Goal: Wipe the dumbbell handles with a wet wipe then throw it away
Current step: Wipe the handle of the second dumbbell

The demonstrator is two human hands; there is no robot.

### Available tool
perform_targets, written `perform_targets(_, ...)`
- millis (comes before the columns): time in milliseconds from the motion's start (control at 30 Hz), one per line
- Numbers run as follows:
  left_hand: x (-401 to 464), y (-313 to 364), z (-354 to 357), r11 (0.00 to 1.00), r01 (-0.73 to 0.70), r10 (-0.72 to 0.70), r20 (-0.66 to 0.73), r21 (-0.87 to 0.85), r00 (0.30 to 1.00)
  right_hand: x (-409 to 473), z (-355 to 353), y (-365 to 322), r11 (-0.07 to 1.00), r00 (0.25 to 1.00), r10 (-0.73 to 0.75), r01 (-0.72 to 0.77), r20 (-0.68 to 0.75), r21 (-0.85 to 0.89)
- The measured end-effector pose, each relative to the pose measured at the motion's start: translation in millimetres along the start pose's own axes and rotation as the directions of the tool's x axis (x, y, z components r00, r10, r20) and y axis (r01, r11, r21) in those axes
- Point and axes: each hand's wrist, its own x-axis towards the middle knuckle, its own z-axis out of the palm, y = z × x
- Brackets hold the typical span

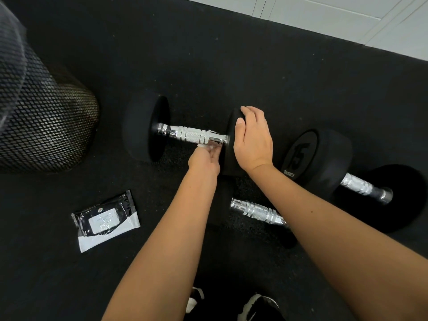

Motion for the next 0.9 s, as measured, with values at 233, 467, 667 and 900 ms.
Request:
perform_targets(233, 21.1, 4.8, -7.4, 0.971, -0.183, 0.163, 0.135, 0.156, 0.977, 0.3, 0.0, 0.3, 1.0, 1.0, 0.001, -0.001, -0.001, 0.002)
perform_targets(467, 4.2, 0.9, -8.0, 0.971, -0.163, 0.17, -0.025, 0.176, 0.985, 1.0, 1.3, 1.9, 1.0, 1.0, 0.003, -0.003, -0.003, -0.01)
perform_targets(667, -9.8, -1.0, -10.5, 0.959, -0.203, 0.214, -0.036, 0.2, 0.976, 0.8, 1.6, 2.1, 1.0, 1.0, -0.004, 0.004, -0.01, -0.007)
perform_targets(900, -39.3, 1.1, -15.9, 0.85, -0.386, 0.399, 0.041, 0.359, 0.916, 1.3, 2.8, 3.4, 1.0, 1.0, -0.013, 0.013, -0.015, -0.004)
